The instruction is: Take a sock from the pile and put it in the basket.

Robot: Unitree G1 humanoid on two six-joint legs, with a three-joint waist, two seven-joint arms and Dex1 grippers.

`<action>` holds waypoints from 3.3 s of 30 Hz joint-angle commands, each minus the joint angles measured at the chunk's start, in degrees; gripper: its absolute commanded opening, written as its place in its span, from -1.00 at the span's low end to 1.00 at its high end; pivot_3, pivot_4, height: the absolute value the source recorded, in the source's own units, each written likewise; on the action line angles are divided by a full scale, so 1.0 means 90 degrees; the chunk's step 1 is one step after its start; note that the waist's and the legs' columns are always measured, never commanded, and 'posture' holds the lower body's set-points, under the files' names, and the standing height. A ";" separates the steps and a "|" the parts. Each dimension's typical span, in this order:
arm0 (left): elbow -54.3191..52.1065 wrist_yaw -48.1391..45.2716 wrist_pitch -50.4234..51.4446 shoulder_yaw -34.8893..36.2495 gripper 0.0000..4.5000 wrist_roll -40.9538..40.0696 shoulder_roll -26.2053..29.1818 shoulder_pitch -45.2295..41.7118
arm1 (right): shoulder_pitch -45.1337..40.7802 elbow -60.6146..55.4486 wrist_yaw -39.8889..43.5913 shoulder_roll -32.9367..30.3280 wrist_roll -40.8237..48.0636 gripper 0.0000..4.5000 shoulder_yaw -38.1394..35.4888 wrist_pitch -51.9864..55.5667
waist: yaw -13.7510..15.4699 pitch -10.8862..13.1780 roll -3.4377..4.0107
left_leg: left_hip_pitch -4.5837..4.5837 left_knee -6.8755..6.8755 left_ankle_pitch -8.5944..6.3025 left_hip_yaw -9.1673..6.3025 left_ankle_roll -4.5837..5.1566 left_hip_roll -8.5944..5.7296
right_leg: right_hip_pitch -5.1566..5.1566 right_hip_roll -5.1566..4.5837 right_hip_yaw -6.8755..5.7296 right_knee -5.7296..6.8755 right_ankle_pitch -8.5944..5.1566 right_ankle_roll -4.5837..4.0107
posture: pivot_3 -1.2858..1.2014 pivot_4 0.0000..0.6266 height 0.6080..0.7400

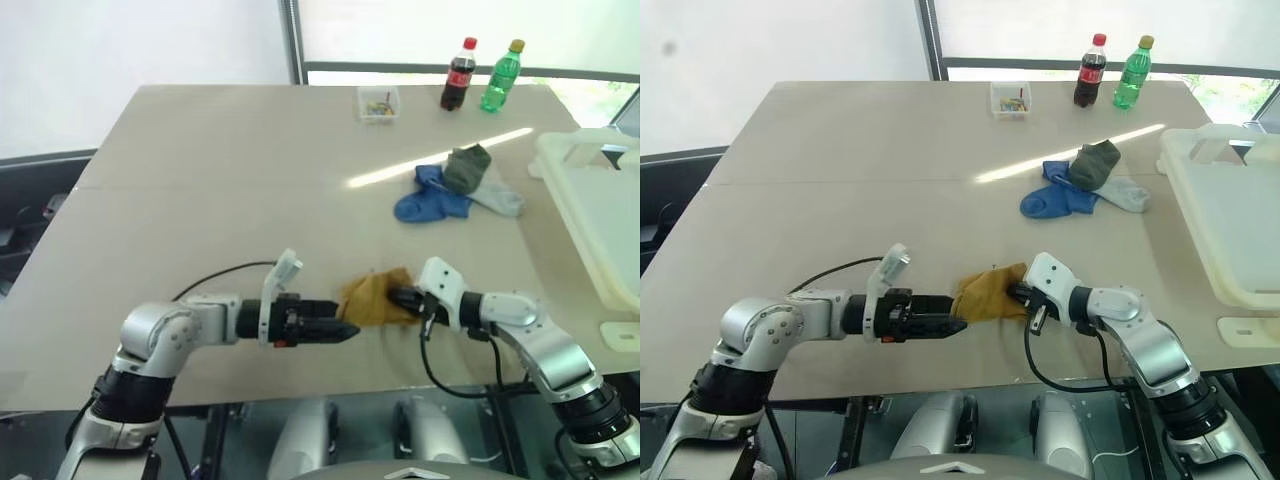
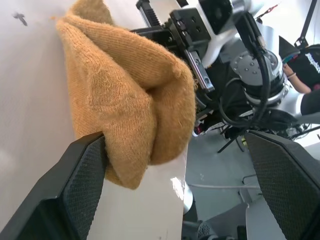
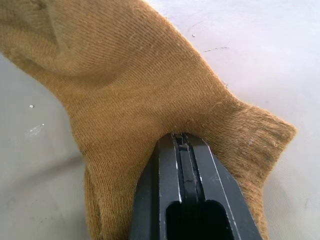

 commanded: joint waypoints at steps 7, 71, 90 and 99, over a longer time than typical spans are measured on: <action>-0.0109 -0.0076 0.0164 0.0062 1.00 -0.0337 -0.0207 -0.0157 | 0.0008 0.0145 0.0074 -0.0052 -0.0015 -0.98 0.0043 0.0071 | -0.0005 0.0000 0.0000 | 0.0000 0.0000 -0.0001 0.0000 0.0001 0.0000 | 0.0000 0.0000 0.0000 0.0000 0.0000 0.0000 | 0.03 -0.52 0.88; 0.0335 -0.0884 -0.0778 -0.0618 1.00 0.0525 -0.0640 -0.0737 | 0.0344 -0.0501 -0.0072 -0.0265 0.0207 -0.98 -0.0246 0.0460 | 0.0010 0.0001 -0.0001 | -0.0011 0.0000 -0.0004 0.0002 0.0008 -0.0003 | -0.0011 0.0000 -0.0001 -0.0001 0.0000 0.0001 | 0.03 -0.52 0.88; 0.1132 -0.0448 -0.1043 -0.0901 1.00 0.0885 -0.1942 -0.1150 | 0.0419 -0.0865 -0.0243 -0.0372 0.0374 -0.98 -0.0439 0.0752 | 0.0011 0.0003 -0.0004 | -0.0013 0.0000 -0.0004 0.0000 0.0011 -0.0007 | -0.0010 0.0002 0.0001 0.0000 0.0000 0.0002 | 0.03 -0.52 0.88; 0.1621 0.0053 -0.1313 -0.0973 1.00 0.1339 -0.2633 -0.1079 | 0.0434 -0.1022 -0.0269 -0.0454 0.0454 -0.98 -0.0553 0.0743 | 0.0014 0.0004 -0.0005 | -0.0013 0.0001 -0.0004 -0.0001 0.0012 -0.0008 | -0.0010 0.0004 0.0001 0.0001 0.0000 0.0002 | 0.03 -0.52 0.88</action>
